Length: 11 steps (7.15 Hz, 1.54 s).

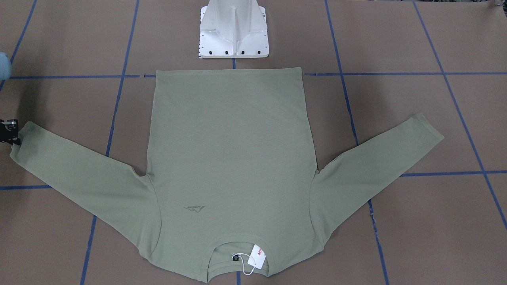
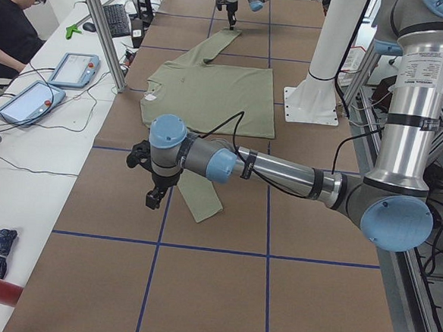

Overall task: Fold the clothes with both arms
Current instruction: 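Lift the sleeve with the right gripper and carry it across the shirt body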

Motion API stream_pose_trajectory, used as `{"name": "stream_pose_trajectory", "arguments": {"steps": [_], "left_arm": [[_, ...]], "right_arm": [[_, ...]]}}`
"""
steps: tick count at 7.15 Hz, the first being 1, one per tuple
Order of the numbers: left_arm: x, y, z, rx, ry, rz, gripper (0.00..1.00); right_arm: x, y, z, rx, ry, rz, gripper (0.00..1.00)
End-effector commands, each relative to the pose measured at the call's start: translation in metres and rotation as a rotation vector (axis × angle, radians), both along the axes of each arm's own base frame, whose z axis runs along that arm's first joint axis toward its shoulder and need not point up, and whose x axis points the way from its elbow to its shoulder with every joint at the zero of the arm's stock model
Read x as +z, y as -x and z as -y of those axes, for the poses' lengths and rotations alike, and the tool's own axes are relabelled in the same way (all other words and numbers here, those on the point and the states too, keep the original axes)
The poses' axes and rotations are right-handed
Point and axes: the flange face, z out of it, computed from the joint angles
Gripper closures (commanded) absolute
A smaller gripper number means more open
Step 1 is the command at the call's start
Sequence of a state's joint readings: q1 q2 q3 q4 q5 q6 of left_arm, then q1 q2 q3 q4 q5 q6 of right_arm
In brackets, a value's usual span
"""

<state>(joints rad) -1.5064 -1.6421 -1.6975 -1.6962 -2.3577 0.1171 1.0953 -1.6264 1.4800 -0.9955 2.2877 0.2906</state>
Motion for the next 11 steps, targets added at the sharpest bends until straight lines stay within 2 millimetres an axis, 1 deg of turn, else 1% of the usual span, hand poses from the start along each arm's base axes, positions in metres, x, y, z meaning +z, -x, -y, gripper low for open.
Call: {"name": "stream_pose_trajectory", "arguments": {"steps": [1, 2, 4, 5, 6, 7, 8, 9, 10, 11], "left_arm": [[0.000, 0.000, 0.000, 0.000, 0.000, 0.000, 0.00], [0.001, 0.000, 0.001, 0.000, 0.002, 0.000, 0.00], [0.001, 0.000, 0.001, 0.001, 0.002, 0.000, 0.00], [0.001, 0.000, 0.002, 0.001, 0.001, 0.000, 0.00], [0.000, 0.000, 0.002, 0.001, -0.001, 0.000, 0.00], [-0.002, 0.000, 0.002, 0.000, -0.001, 0.000, 0.00], [-0.003, 0.000, 0.003, 0.000, -0.004, 0.000, 0.00], [-0.002, 0.000, 0.003, 0.000, -0.003, 0.000, 0.00], [-0.002, 0.000, 0.003, 0.000, -0.001, 0.000, 0.00], [-0.001, 0.000, 0.003, 0.000, 0.000, 0.000, 0.00]], "right_arm": [[-0.050, 0.006, 0.006, -0.013, -0.050, 0.072, 1.00], [-0.073, 0.009, 0.010, 0.028, -0.022, 0.109, 1.00], [-0.150, 0.029, 0.046, 0.177, 0.063, 0.191, 1.00], [-0.185, 0.052, 0.061, 0.209, 0.090, 0.226, 1.00], [-0.226, 0.089, 0.071, 0.212, 0.101, 0.261, 1.00], [-0.278, 0.131, 0.080, 0.247, 0.093, 0.290, 1.00], [-0.317, 0.175, 0.082, 0.268, 0.074, 0.298, 1.00], [-0.388, 0.209, 0.106, 0.302, 0.055, 0.258, 1.00], [-0.454, 0.229, 0.127, 0.315, 0.048, 0.249, 1.00], [-0.495, 0.246, 0.146, 0.315, 0.036, 0.266, 1.00]]}}
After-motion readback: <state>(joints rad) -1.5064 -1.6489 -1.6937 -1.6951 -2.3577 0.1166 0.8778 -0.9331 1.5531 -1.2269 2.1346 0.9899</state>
